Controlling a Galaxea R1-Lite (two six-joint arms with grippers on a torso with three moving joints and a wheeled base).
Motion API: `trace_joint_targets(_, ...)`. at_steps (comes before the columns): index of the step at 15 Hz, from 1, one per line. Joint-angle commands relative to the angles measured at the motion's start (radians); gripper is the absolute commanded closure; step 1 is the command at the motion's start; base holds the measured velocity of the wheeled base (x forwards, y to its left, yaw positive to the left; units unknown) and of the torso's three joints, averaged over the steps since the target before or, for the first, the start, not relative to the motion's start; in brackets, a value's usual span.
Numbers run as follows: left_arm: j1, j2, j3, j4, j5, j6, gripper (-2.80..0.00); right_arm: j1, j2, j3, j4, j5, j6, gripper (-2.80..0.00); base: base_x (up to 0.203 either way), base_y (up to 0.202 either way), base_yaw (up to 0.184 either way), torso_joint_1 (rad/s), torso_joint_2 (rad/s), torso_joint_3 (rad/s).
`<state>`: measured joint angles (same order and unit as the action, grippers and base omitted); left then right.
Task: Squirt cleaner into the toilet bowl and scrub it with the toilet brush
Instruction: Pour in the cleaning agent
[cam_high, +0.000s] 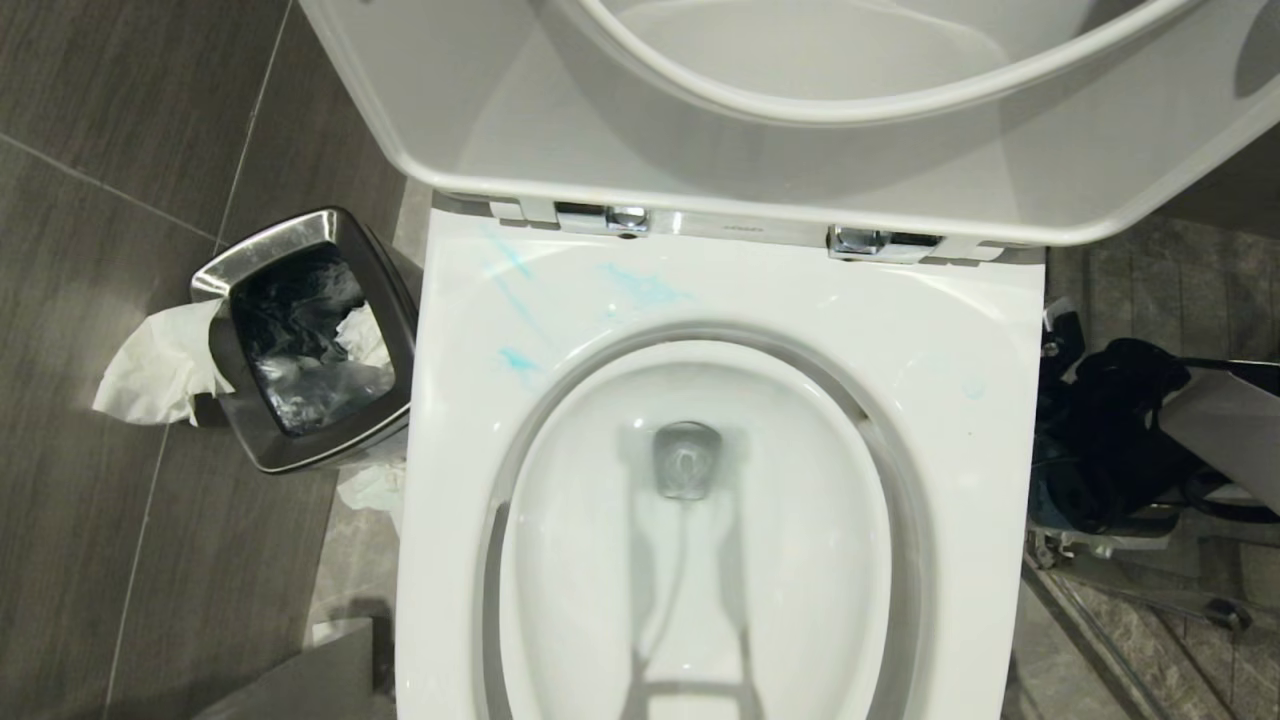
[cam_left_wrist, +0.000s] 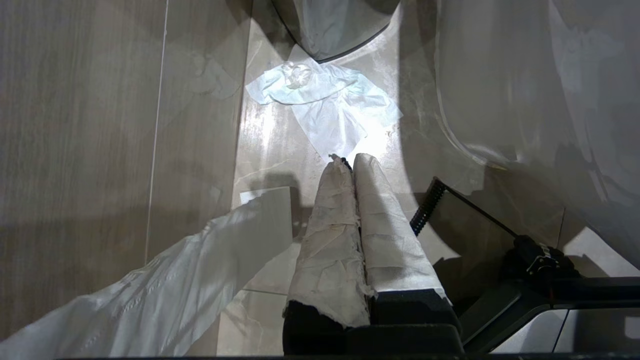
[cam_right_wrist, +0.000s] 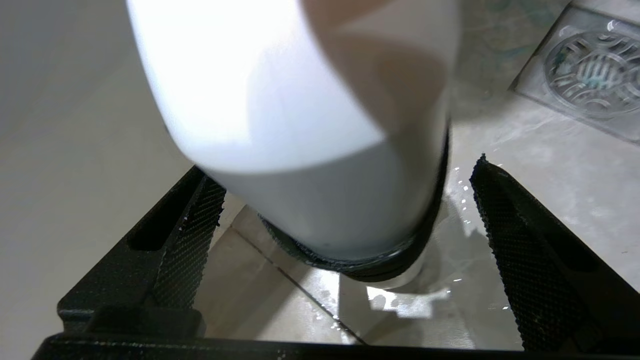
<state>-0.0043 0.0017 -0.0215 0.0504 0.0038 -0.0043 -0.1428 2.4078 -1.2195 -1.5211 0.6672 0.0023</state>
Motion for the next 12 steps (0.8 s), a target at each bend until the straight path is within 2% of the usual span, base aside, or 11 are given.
trace_joint_targets(1, 0.0, 0.0, 0.0, 0.0, 0.001, 0.0, 0.0, 0.012, 0.03, -0.019, -0.009, 0.004, 0.001, -2.8, 0.0, 0.0, 0.0, 0.0, 0.0, 0.0)
trace_joint_targets(5, 0.0, 0.0, 0.0, 0.0, 0.001, 0.0, 0.0, 0.016, 0.067, -0.083, -0.009, -0.001, -0.002, -2.8, 0.0, 0.0, 0.0, 0.0, 0.0, 0.0)
trace_joint_targets(9, 0.0, 0.0, 0.0, 0.0, 0.001, 0.0, 0.0, 0.025, 0.105, -0.142, -0.009, -0.056, -0.005, -2.8, 0.0, 0.0, 0.0, 0.0, 0.0, 0.0)
trace_joint_targets(12, 0.0, 0.0, 0.0, 0.0, 0.001, 0.0, 0.0, 0.026, 0.111, -0.169, -0.009, -0.058, -0.005, -2.8, 0.0, 0.0, 0.0, 0.0, 0.0, 0.0)
